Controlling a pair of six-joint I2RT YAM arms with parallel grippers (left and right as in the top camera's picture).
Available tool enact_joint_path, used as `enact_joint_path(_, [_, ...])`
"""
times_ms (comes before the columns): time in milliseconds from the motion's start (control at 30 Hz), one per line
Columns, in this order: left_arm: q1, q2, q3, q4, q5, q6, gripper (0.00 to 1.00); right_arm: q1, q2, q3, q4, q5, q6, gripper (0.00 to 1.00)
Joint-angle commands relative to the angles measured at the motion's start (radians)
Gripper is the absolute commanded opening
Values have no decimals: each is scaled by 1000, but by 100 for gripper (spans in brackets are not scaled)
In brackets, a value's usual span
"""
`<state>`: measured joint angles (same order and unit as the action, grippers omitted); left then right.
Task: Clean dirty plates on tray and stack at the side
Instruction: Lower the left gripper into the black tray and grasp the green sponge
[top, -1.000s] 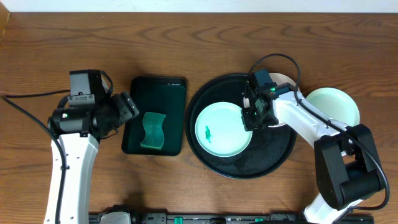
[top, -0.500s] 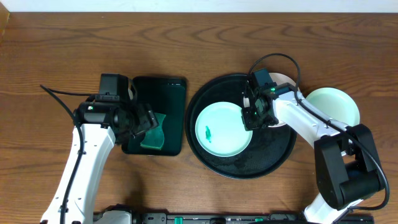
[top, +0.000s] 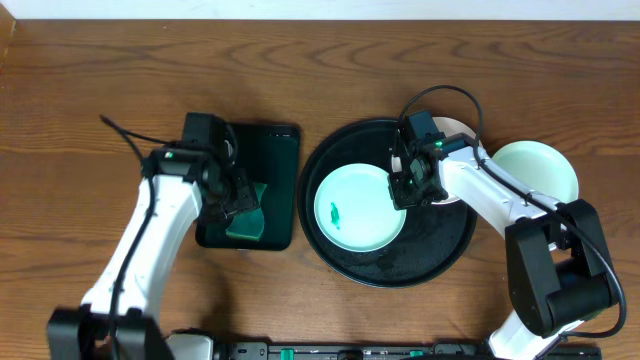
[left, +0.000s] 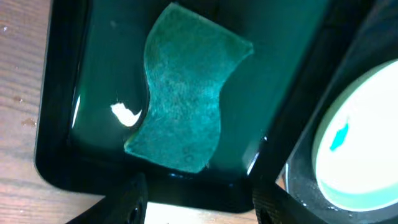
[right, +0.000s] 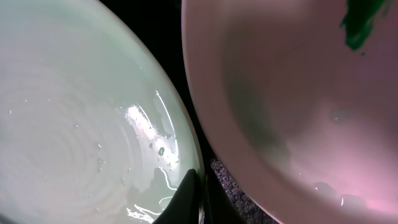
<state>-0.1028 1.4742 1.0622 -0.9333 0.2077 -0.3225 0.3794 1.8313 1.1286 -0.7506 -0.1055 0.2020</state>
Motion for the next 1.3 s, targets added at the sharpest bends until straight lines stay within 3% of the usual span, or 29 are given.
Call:
enact_joint_path(0, [-2,59,64,-6,-22,46,55,2,3,11,3,19,10,3])
enact_joint_path(333, [-2,157,63,30,-41,57,54,2,3,11,6,19,10,2])
enact_joint_path(500, [-2,176,55,60,-44,61,47,2,3,11,6,19,10,3])
enact_joint_path(1267, [-89,176,-20,146,-184,30,48,2,3,11,6,19,10,3])
